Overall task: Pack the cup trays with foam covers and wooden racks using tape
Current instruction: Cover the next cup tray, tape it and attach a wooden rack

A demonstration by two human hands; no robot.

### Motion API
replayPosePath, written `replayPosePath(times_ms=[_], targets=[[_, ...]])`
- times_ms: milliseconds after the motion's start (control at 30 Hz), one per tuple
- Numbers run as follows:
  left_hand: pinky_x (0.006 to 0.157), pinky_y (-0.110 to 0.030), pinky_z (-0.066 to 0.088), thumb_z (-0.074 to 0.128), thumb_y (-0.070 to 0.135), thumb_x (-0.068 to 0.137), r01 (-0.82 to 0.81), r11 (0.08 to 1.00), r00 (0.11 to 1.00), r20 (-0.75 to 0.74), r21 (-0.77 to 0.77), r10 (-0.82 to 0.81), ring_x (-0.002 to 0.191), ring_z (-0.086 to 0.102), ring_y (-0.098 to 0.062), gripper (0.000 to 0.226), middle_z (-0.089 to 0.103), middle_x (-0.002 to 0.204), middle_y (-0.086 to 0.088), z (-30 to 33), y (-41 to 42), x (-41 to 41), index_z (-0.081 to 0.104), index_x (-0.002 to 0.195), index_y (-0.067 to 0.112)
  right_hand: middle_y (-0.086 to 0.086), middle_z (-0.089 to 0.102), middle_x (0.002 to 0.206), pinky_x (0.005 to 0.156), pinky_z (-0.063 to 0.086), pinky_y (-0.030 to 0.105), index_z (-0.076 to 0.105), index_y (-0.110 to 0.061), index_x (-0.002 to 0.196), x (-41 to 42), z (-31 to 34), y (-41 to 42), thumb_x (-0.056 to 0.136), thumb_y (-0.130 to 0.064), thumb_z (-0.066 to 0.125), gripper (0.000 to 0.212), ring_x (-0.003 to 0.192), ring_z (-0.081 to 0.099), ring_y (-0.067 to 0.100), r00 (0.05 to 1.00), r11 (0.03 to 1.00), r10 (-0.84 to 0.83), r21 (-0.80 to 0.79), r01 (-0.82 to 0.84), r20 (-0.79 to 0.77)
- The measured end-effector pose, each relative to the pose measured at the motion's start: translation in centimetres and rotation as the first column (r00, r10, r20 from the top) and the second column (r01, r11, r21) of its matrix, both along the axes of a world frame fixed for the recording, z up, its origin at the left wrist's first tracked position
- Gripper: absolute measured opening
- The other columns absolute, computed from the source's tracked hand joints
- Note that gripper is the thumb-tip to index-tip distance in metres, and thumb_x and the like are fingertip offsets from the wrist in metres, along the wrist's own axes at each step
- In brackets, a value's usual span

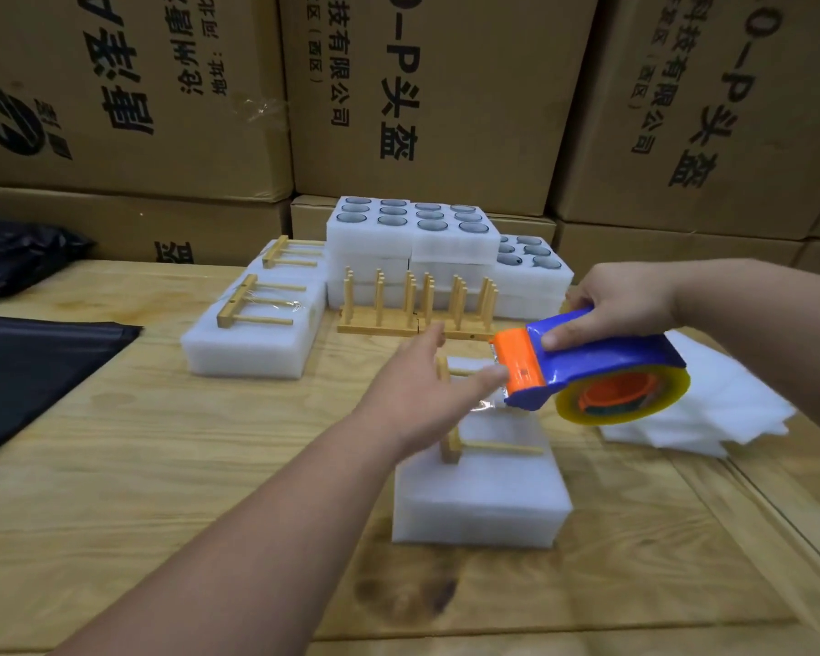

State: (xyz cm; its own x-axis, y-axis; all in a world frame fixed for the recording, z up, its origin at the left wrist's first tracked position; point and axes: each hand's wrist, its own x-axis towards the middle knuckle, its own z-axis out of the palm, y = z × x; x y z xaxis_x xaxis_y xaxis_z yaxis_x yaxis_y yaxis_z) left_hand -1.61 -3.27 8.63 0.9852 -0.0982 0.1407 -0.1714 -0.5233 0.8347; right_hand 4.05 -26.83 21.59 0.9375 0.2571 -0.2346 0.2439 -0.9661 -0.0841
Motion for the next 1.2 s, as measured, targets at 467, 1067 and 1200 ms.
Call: replayPosePath(times_ms=[467,1067,1200], targets=[[0.127,-0.040,0.008,0.050,0.095,0.063,-0.054,0.876,0.997,0.070,0.480,0.023,0.154,-0.016,-0.013,0.135,0.002,0.170,0.004,-3.5,-4.7,-0.1,0.003,0.161,0.015,-0.003,0.073,0.082,0.080,0.046,0.037,0.073,-0.017,0.081,1.1,-6.4,-3.6,0.066,-0.075,0.072,0.060,0.078,0.066,0.018,0.961,0.948,-0.073,0.281,0.150,-0.266],[0.125,-0.038,0.003,0.045,0.097,0.066,-0.005,0.828,0.998,0.052,0.561,-0.029,0.154,-0.016,-0.013,0.129,0.001,0.170,0.005,-3.3,-4.3,-0.1,0.006,0.161,0.018,-0.011,0.047,0.047,0.060,0.037,0.030,0.053,-0.022,0.047,3.1,-4.9,-2.0,0.066,-0.095,0.046,0.076,0.046,0.044,0.009,0.991,0.997,0.060,0.046,-0.055,-0.117],[0.124,-0.039,0.004,0.045,0.097,0.065,-0.007,0.829,0.998,0.050,0.560,-0.025,0.154,-0.015,-0.013,0.130,0.002,0.170,0.006,-3.2,-4.4,-0.2,0.007,0.161,0.019,-0.010,0.045,0.050,0.059,0.035,0.030,0.051,-0.021,0.059,2.5,-5.3,-2.8,0.068,-0.090,0.044,0.070,0.045,0.041,0.009,0.988,0.997,0.064,0.060,-0.056,-0.137]])
